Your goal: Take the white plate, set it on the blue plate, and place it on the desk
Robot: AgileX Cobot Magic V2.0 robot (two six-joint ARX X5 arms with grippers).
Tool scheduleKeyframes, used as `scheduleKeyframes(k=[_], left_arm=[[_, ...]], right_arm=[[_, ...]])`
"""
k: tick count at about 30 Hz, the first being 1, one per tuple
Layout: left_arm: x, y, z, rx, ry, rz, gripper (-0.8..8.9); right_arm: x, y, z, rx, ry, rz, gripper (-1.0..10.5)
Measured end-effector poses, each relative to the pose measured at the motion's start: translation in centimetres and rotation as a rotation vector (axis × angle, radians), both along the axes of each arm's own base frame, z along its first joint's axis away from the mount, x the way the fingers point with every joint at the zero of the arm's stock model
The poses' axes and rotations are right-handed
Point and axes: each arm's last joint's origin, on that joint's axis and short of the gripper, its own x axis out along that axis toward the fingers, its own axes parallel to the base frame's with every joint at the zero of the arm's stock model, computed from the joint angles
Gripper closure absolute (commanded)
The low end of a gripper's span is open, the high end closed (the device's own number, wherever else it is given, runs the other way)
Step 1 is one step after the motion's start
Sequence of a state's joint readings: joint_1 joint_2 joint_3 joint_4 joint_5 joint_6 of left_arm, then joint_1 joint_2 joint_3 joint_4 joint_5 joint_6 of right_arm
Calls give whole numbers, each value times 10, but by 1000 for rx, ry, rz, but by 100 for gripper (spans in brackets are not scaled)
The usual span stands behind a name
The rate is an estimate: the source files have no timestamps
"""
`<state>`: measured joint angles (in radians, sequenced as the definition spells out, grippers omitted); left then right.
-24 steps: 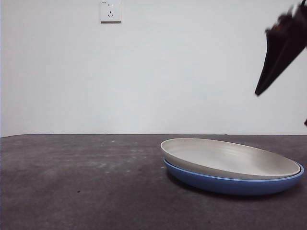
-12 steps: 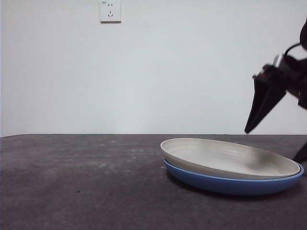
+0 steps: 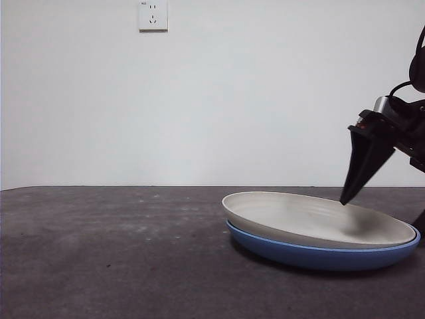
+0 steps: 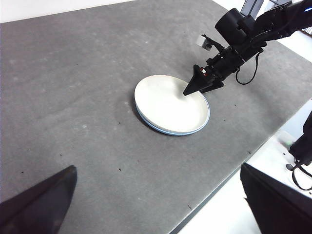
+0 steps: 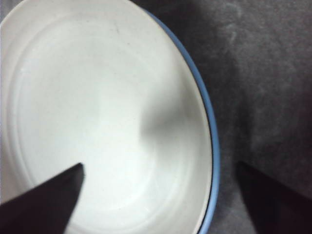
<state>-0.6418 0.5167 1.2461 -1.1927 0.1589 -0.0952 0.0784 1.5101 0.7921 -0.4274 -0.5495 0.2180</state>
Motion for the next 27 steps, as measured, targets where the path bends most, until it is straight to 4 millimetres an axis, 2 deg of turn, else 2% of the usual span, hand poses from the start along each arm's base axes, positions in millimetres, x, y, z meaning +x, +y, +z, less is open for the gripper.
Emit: scheduleKeyframes(k=[5, 18, 27], left_arm=[[0, 0, 0, 1, -1, -1, 188], [0, 0, 0, 6, -5, -4, 188], [0, 0, -1, 11, -1, -5, 188]], right_arm=[[0, 0, 0, 0, 1, 0, 640], [-4, -4, -4, -123, 52, -50, 930], [-3, -4, -2, -115, 63, -68, 938]])
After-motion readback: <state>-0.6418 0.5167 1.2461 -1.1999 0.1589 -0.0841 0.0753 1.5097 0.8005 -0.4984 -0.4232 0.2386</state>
